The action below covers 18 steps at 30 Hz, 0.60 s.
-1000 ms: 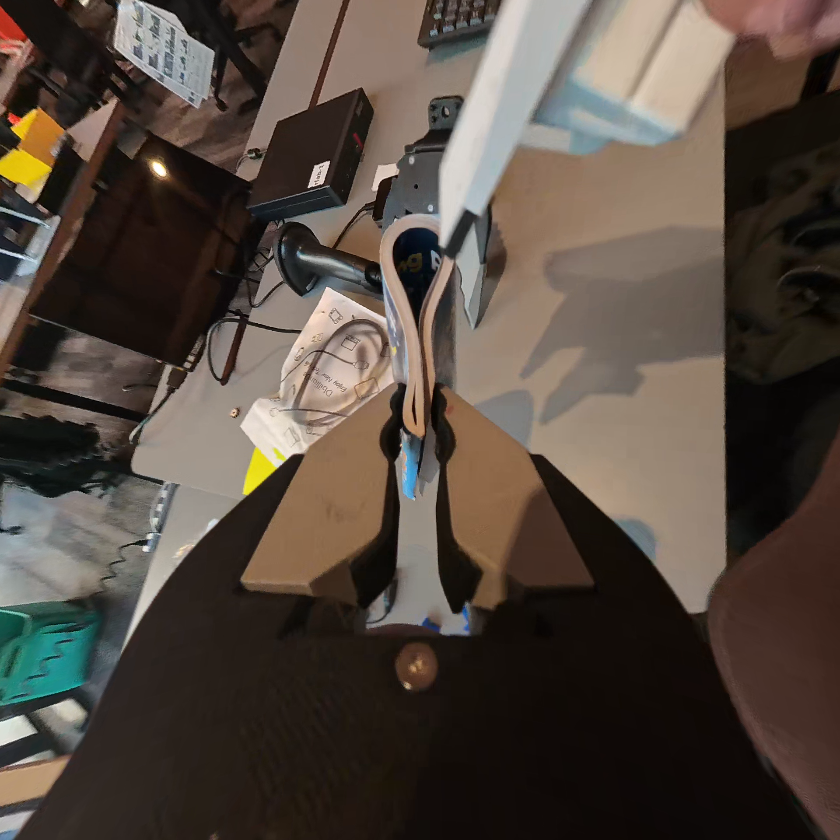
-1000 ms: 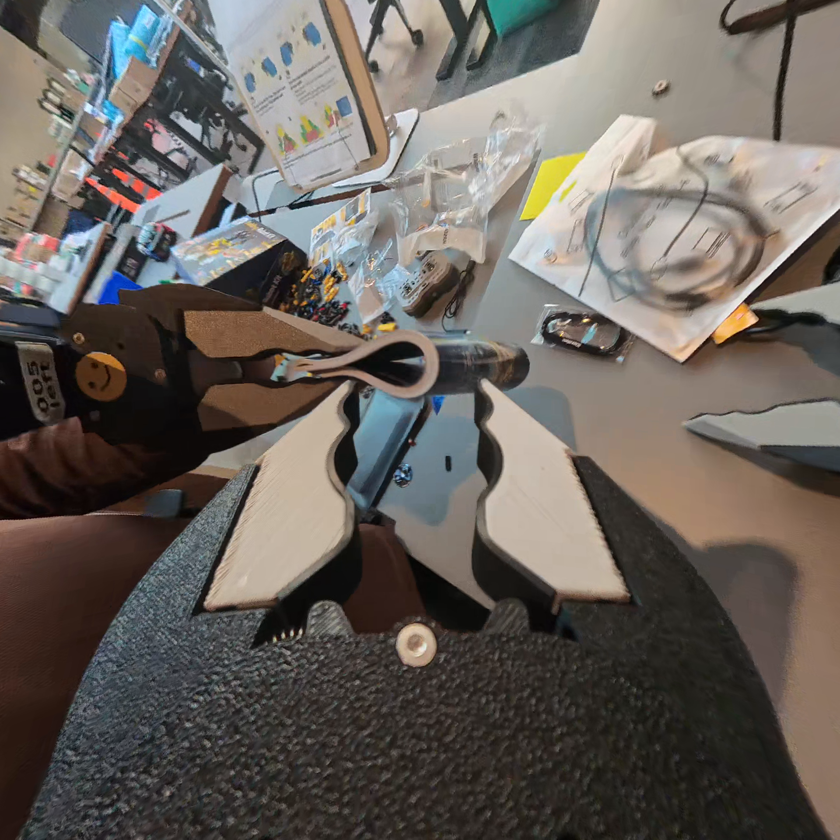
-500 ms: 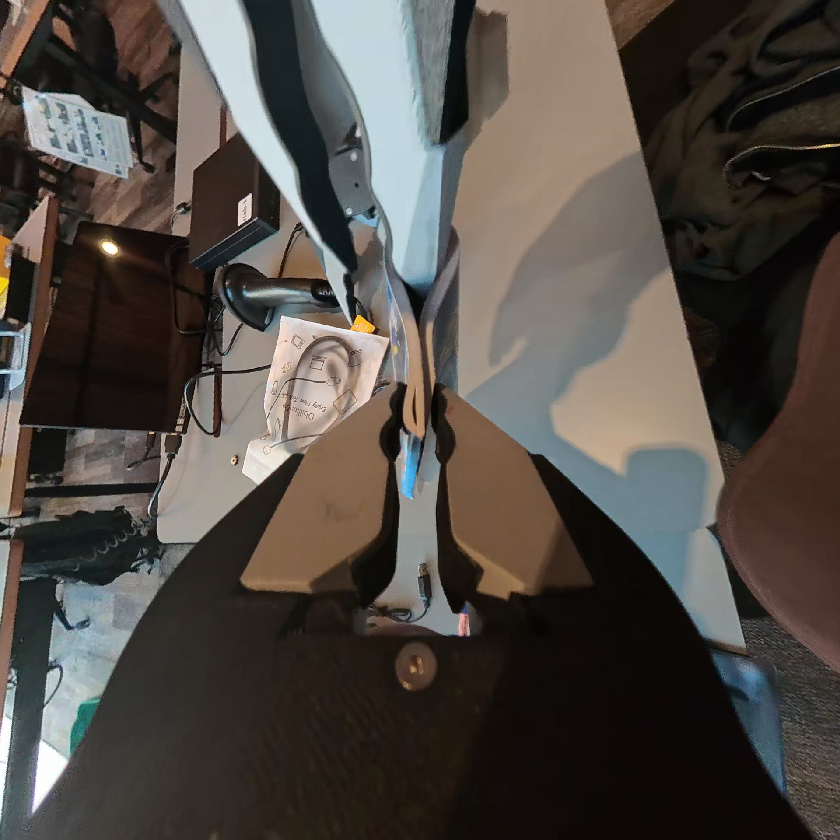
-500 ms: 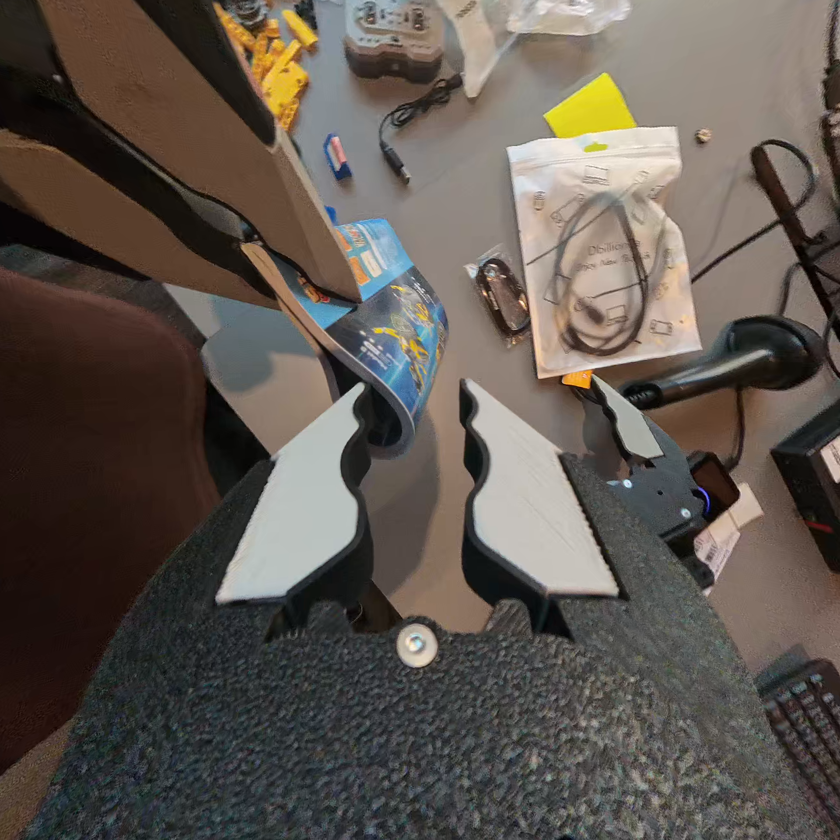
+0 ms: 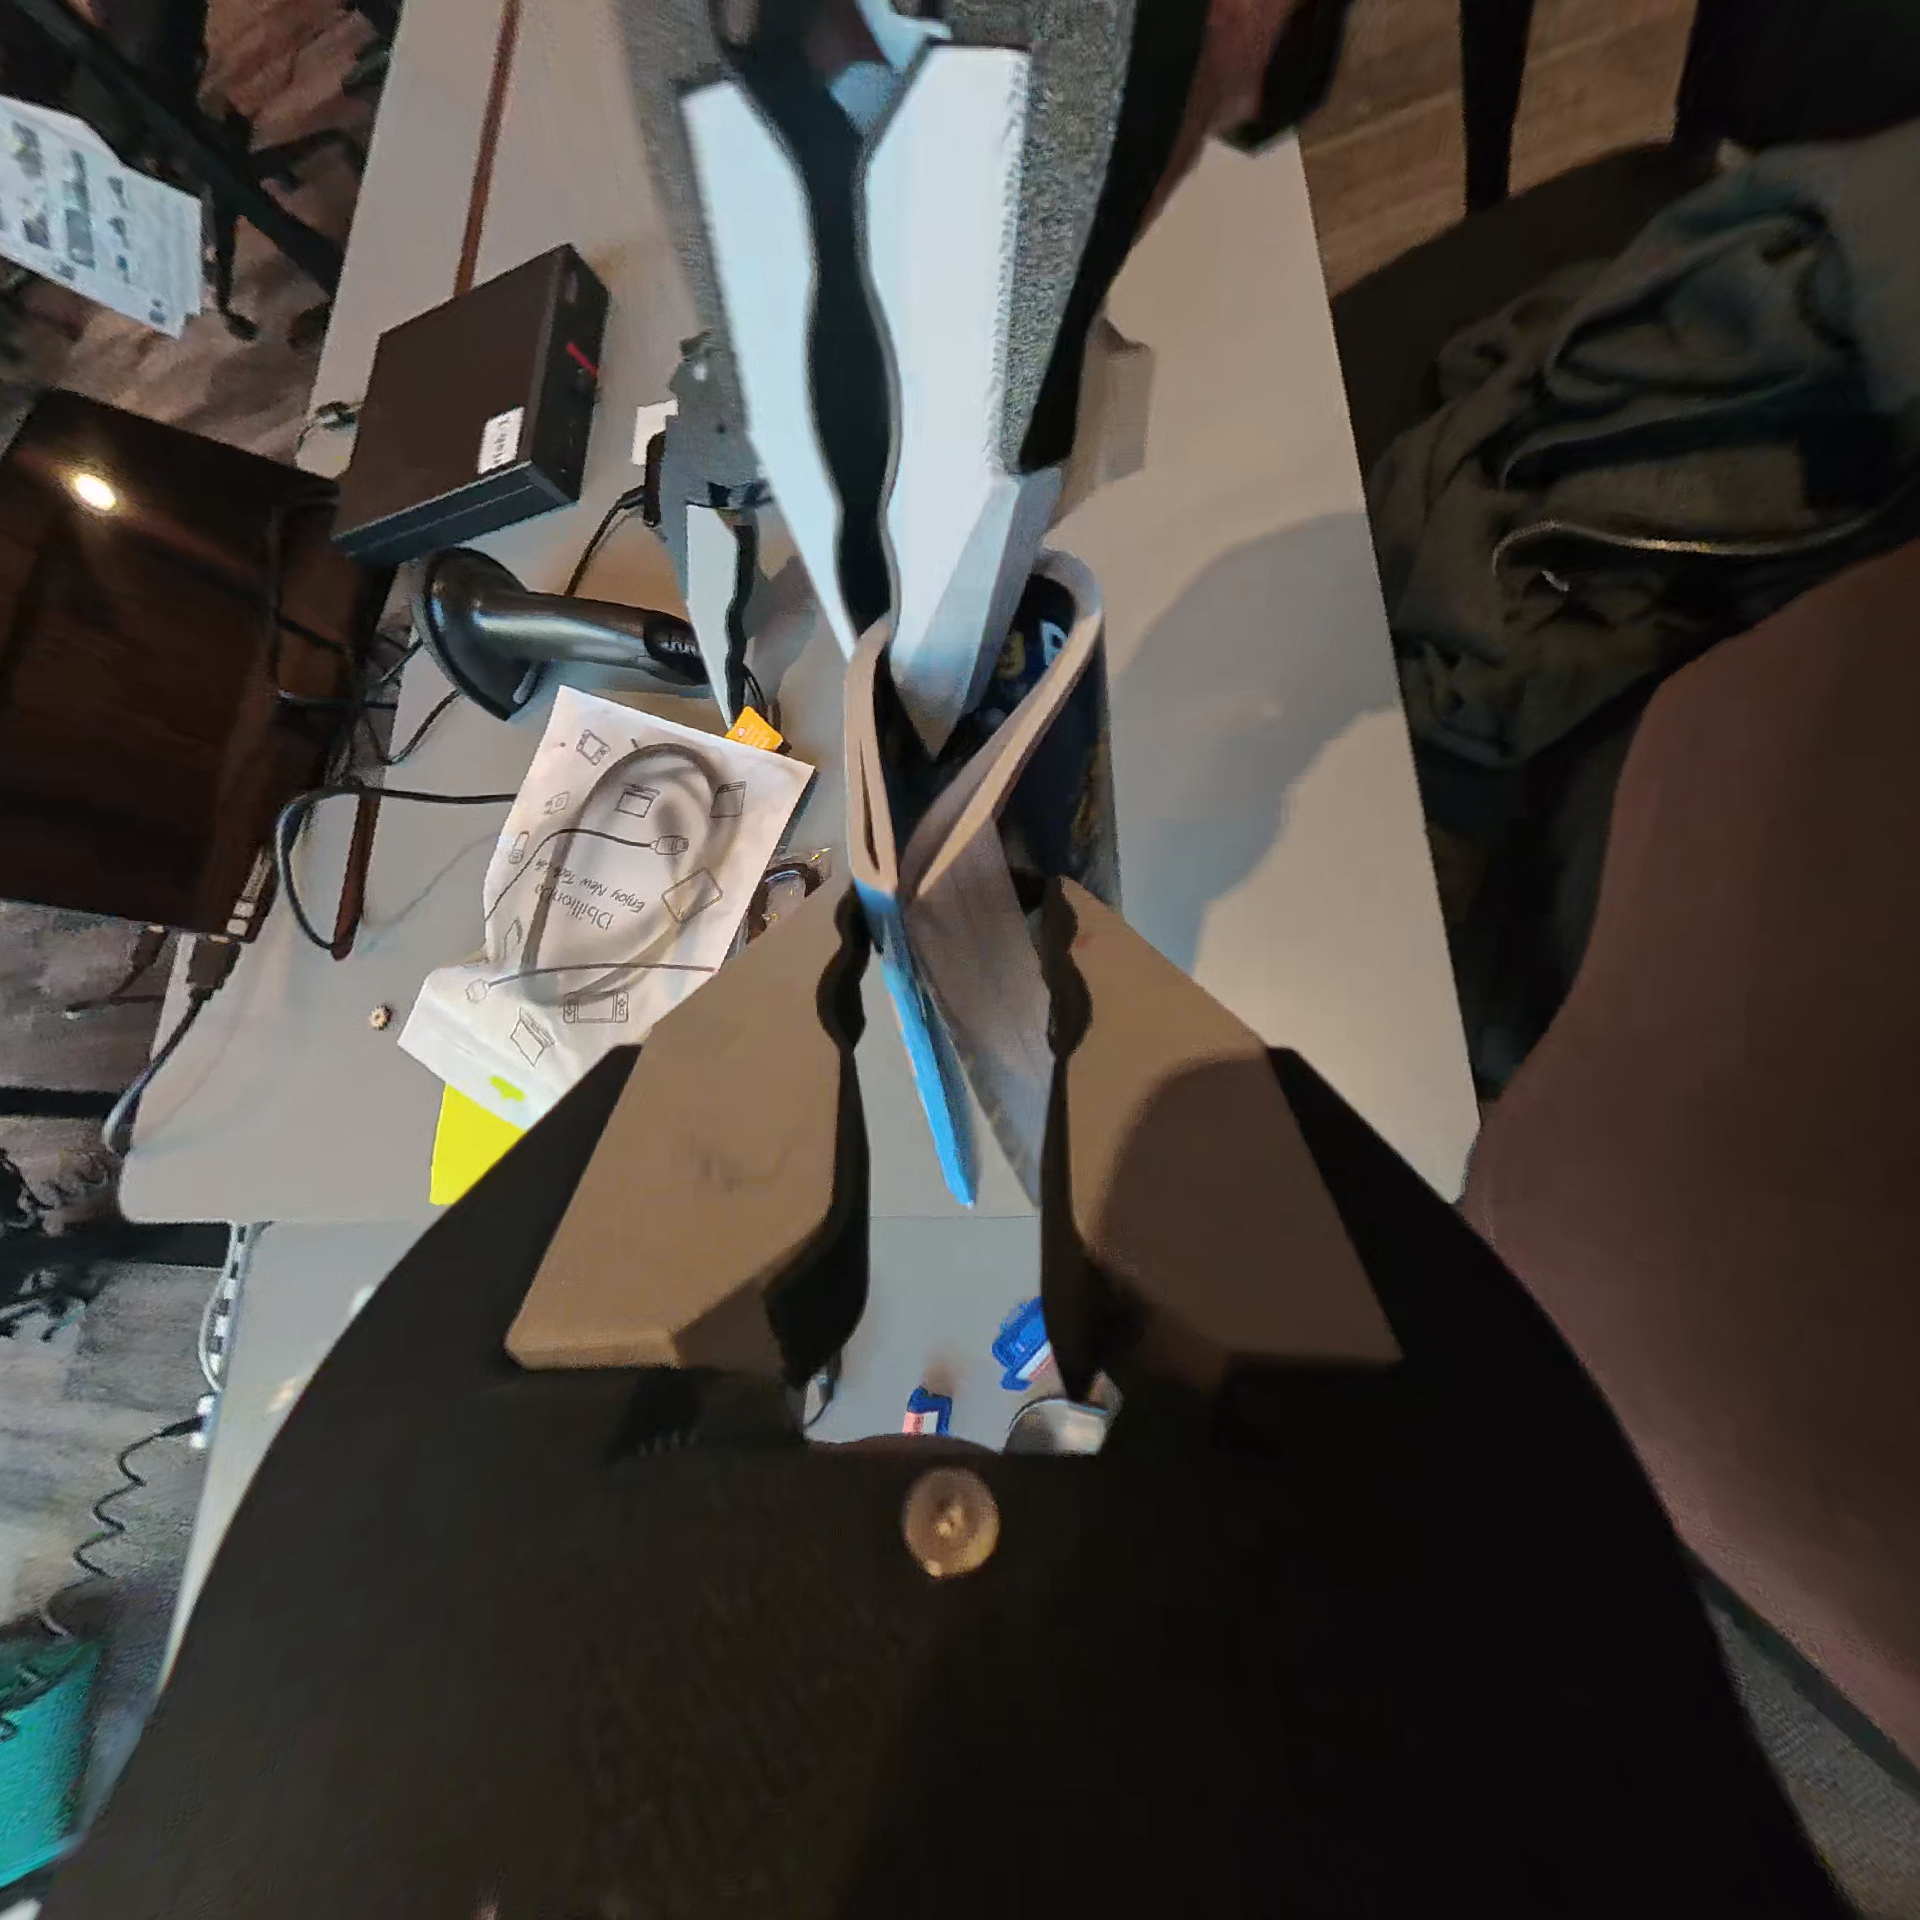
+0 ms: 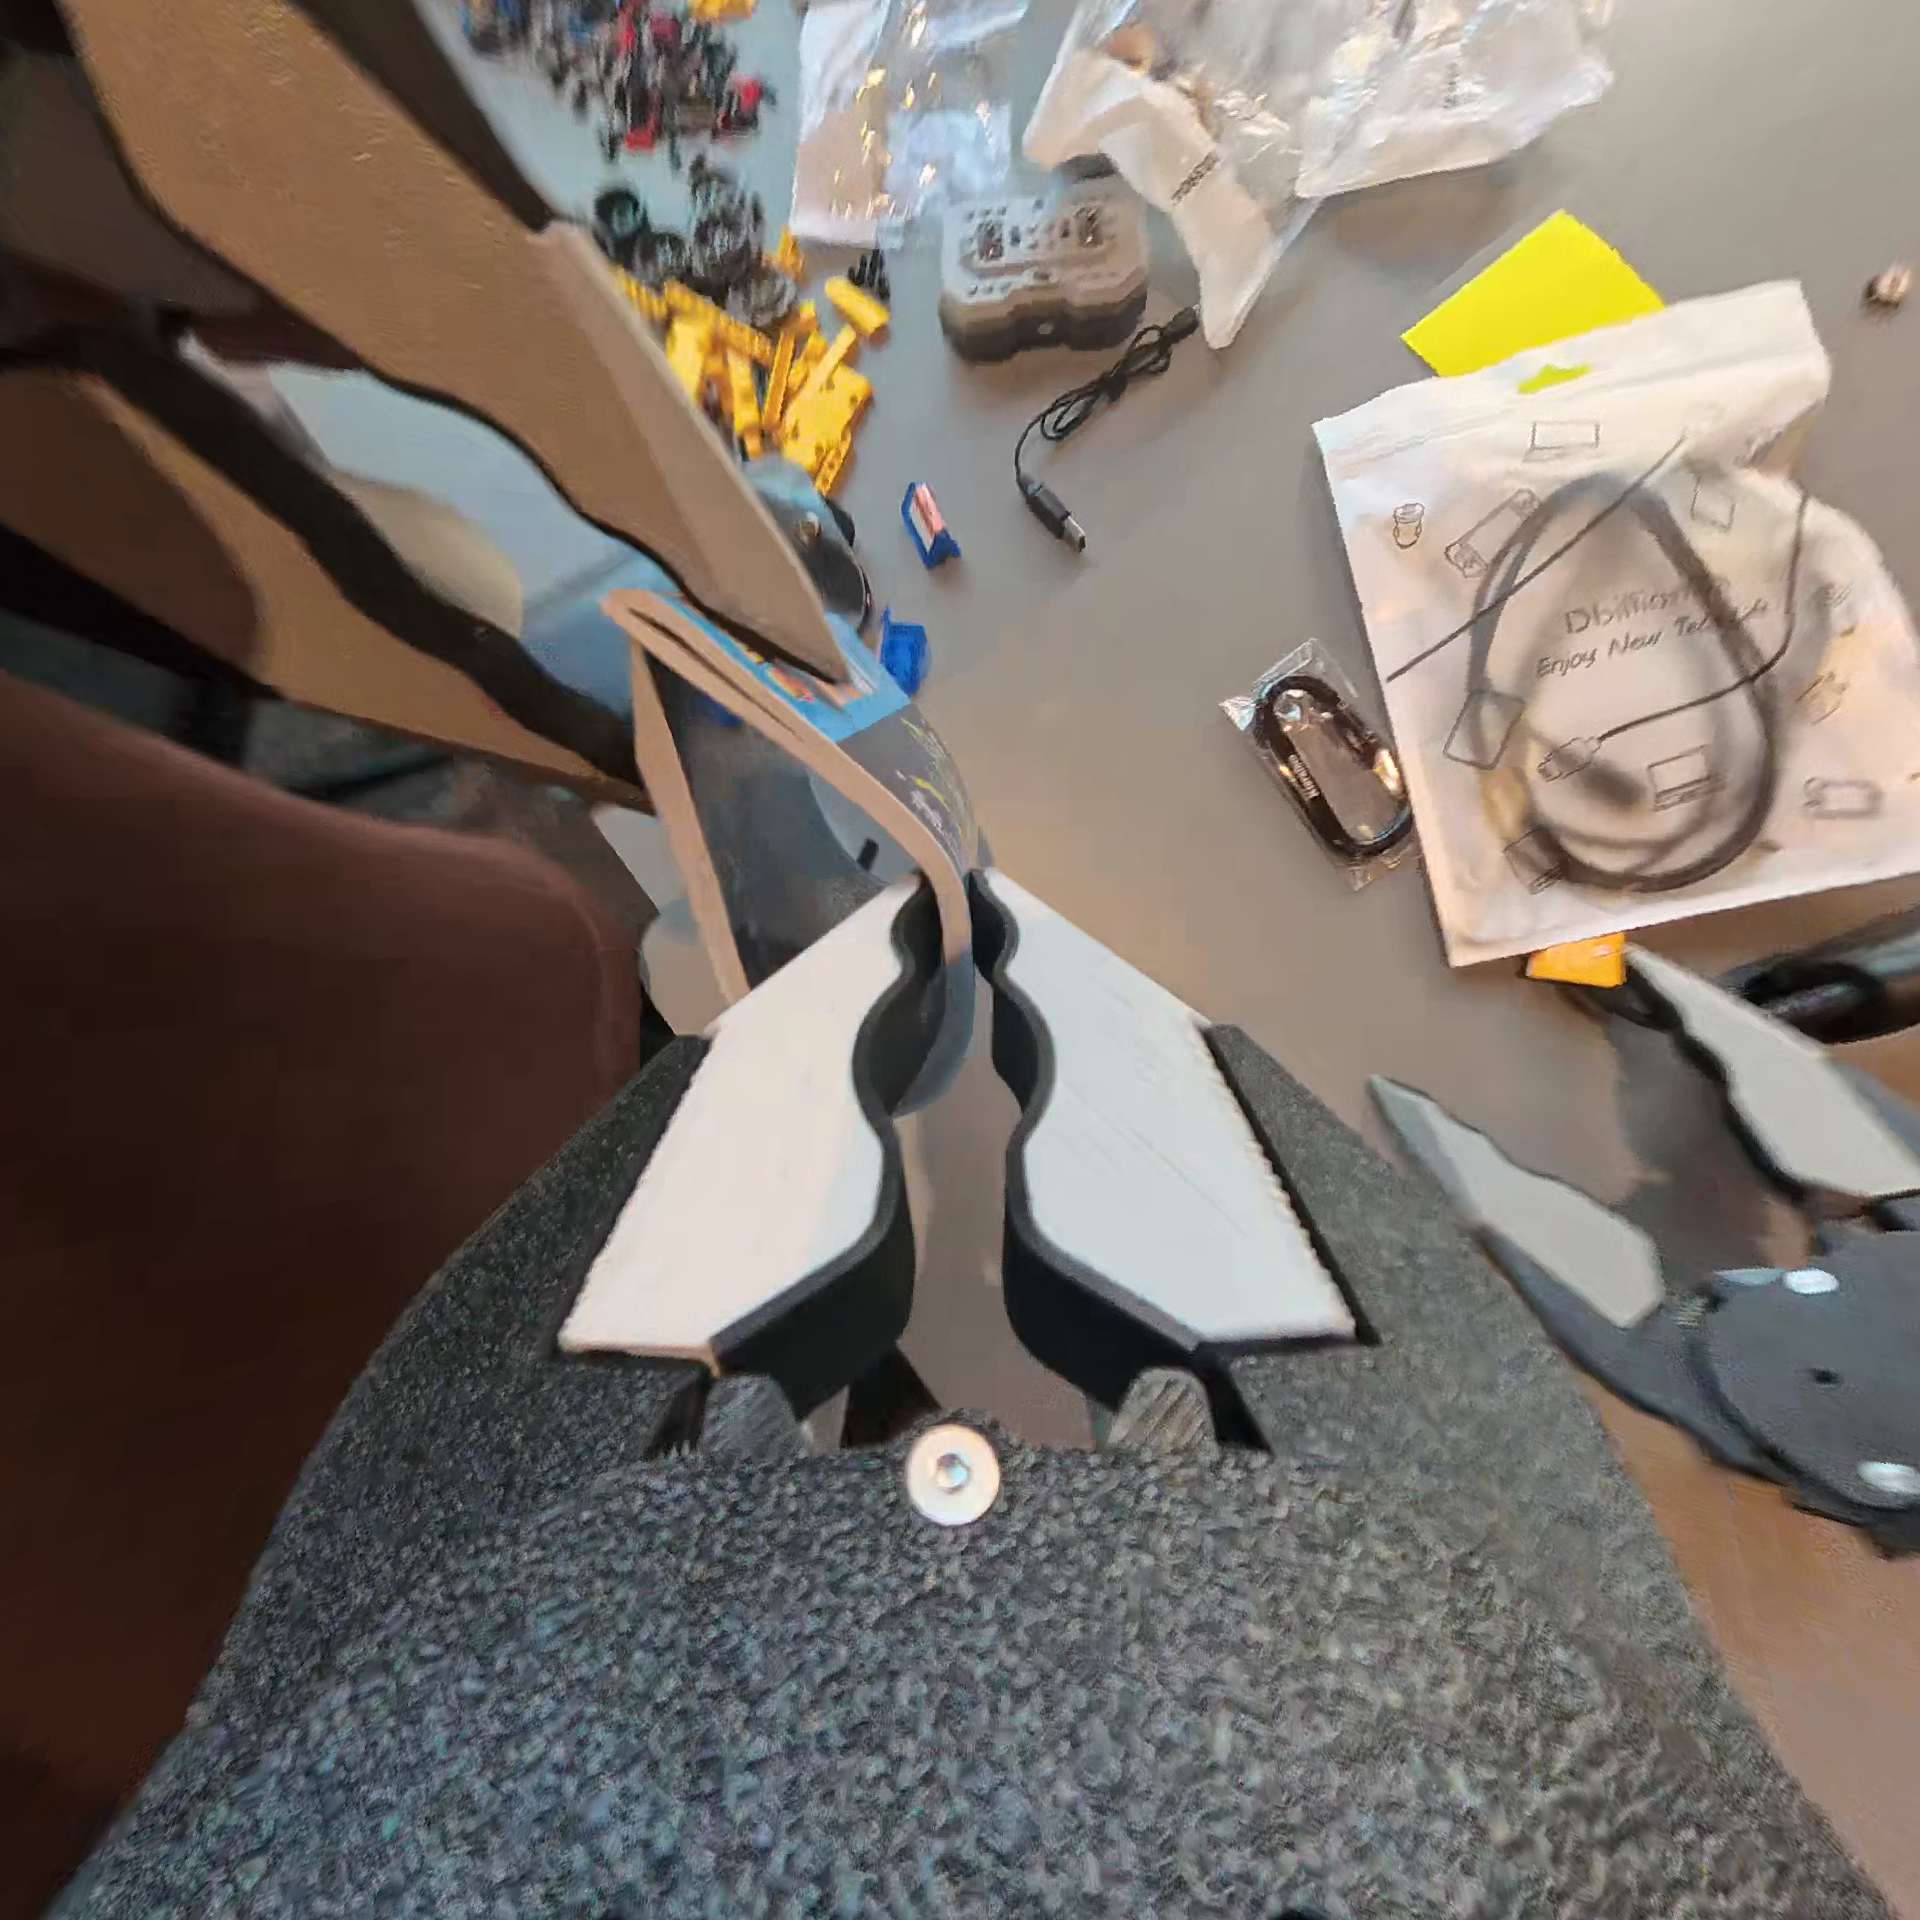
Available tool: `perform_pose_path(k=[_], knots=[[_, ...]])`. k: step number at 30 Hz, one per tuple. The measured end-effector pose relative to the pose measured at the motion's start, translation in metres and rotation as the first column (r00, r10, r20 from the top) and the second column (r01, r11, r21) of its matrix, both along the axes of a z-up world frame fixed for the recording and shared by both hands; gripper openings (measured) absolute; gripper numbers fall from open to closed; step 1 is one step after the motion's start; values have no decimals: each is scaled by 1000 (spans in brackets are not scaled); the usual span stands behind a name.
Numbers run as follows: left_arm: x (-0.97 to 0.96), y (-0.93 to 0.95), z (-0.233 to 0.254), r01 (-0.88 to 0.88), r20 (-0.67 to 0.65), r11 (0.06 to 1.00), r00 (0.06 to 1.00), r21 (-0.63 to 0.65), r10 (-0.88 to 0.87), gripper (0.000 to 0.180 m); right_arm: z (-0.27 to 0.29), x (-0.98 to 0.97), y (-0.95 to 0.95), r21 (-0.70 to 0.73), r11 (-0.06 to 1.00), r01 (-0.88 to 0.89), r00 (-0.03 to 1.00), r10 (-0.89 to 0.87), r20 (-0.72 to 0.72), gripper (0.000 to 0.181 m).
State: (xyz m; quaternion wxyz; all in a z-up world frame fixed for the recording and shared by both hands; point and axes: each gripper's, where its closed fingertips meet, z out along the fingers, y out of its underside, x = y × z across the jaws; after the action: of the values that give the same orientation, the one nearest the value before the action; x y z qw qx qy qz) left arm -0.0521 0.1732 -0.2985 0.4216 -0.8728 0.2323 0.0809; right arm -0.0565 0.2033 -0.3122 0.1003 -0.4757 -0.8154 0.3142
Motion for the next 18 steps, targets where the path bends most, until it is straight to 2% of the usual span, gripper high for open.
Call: perform_pose_path(k=[1, 2, 4, 7, 9, 11, 14, 18], knots=[[-1, 0, -1, -22, 25, 1000, 999, 3, 22, 33, -5, -1, 3, -63, 997, 50, 999, -49, 14, 3], [-1, 0, -3, -42, 54, 999, 998, 1, 42, 43, -11, -2, 6, -136, 985, 103, 994, -99, 36, 3], [-1, 0, -12, -89, 95, 996, 991, -28, 92, 84, -25, -1, 14, -302, 929, 213, 976, -190, 103, 3], [13, -3, -23, -65, 146, 995, 986, -74, 75, 87, -46, 2, 28, -497, 799, 338, 941, -275, 198, 3], [17, -5, -30, -56, 131, 994, 989, -90, 68, 82, -66, 6, 35, -569, 724, 390, 920, -284, 269, 3], [23, -8, -45, -32, 152, 989, 987, -144, 54, 79, -101, 13, 48, -516, 717, 469, 880, -329, 344, 7], [39, -13, -74, 15, 259, 962, 964, -272, 58, 68, -135, 21, 74, -378, 718, 584, 801, -433, 414, 28], [46, -9, -92, 5, 313, 932, 942, -362, 117, 55, -133, 31, 102, -134, 804, 579, 798, -526, 295, 35]])
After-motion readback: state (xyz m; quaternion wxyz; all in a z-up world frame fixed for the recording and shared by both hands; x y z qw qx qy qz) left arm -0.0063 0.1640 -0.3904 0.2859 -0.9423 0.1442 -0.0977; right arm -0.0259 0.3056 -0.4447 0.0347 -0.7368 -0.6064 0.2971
